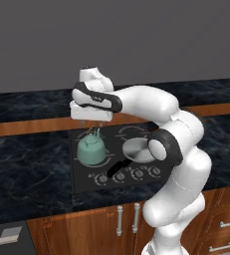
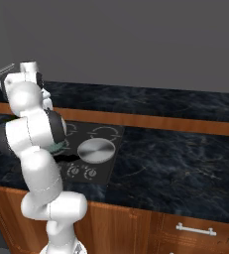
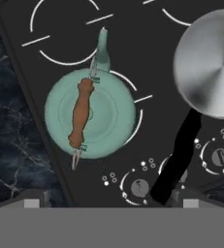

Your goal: Pick the kettle from the counter and place it on a stove burner. Then turn the burner on.

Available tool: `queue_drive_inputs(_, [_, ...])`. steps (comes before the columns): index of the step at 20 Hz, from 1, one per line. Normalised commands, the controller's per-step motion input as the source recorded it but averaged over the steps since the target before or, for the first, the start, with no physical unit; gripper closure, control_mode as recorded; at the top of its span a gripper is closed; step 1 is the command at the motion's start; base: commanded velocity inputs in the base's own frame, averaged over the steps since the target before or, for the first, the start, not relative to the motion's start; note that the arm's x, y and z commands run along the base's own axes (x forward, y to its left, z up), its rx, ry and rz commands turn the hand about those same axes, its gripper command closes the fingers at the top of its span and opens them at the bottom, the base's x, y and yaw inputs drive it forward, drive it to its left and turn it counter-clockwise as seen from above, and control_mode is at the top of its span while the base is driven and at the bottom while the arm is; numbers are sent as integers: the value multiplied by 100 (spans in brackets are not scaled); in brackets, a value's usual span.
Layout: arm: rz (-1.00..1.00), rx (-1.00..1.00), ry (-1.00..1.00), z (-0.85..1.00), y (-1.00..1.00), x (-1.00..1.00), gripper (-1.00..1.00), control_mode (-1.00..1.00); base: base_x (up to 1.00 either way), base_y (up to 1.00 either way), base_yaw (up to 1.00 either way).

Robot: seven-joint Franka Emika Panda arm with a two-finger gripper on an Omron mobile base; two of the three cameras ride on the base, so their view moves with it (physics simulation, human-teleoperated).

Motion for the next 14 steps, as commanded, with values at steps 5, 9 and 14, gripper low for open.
queue_drive_inputs(5, [5,0,-5,0,-13,-100,-100,-100,0,0,0])
queue_drive_inputs(9, [2,0,-1,0,-19,-97,-100,-100,0,0,0])
queue_drive_inputs(14, [3,0,0,-8,-24,-78,-100,-100,0,0,0])
